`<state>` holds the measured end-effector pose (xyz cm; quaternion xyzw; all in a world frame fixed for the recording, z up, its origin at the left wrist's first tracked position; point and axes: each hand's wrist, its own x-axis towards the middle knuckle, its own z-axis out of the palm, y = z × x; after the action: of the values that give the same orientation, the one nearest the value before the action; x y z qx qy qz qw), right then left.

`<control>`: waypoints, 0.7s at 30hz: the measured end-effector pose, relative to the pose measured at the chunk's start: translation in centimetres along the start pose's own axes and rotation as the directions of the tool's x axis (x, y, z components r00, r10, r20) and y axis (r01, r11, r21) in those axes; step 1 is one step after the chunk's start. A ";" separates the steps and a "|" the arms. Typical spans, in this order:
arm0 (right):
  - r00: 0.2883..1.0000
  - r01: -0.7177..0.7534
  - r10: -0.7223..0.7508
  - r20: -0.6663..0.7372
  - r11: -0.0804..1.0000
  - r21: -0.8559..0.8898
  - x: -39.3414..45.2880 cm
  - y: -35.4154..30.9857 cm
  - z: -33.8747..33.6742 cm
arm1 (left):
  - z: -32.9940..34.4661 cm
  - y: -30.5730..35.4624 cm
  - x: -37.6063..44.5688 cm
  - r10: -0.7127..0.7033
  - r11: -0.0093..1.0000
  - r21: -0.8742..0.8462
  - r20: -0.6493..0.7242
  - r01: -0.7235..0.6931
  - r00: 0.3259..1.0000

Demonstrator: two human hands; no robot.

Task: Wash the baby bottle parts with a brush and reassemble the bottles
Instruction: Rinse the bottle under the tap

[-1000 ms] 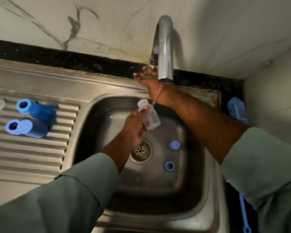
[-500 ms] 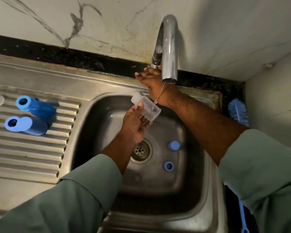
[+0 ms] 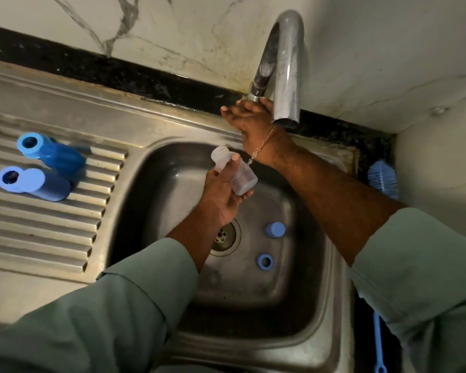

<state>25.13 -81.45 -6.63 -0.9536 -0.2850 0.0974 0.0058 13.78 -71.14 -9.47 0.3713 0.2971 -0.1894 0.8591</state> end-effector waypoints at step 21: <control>0.997 -0.050 0.048 -0.064 0.998 -0.027 -0.9 -1.4 -1.6 | 0.4 0.1 -1.2 -0.086 0.990 0.116 0.050 0.080 0.995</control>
<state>23.99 -80.70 -4.77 -0.9628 -0.2626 0.0631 -0.0014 13.05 -71.24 -8.38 0.4017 0.2772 -0.2518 0.8357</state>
